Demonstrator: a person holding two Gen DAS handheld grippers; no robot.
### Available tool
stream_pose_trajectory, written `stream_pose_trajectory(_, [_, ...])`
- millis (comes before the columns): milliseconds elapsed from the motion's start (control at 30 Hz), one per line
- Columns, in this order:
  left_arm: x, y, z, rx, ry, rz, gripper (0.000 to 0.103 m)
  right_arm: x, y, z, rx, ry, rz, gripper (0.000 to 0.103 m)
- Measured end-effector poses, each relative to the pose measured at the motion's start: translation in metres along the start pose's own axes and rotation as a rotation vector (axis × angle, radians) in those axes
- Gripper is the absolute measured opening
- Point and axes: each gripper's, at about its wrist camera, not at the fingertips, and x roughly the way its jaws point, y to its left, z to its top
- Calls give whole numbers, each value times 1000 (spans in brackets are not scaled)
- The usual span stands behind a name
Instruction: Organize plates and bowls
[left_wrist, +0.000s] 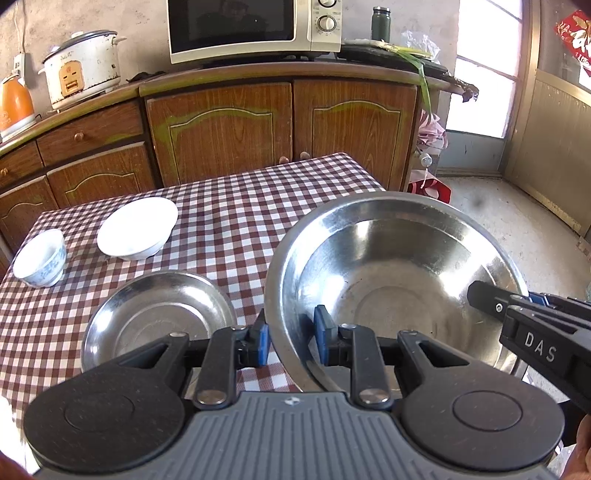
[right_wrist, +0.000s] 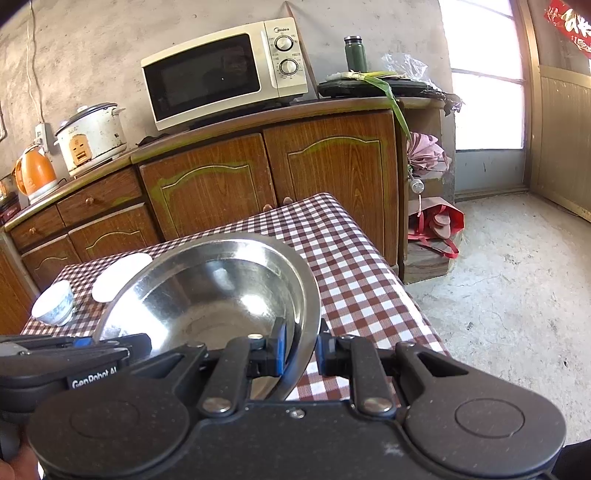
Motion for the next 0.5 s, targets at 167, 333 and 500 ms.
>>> stream_pose_trajectory(167, [-7, 2, -9, 0, 3, 7, 25, -8, 4, -10, -4, 3, 3, 21])
stream_pose_trajectory(333, [-13, 5, -18, -3, 7, 12, 25, -14, 8, -19, -4, 9, 6, 21])
stream_pose_trajectory(500, [-18, 9, -23, -11, 6, 18, 25, -20, 13, -25, -18, 10, 11, 21])
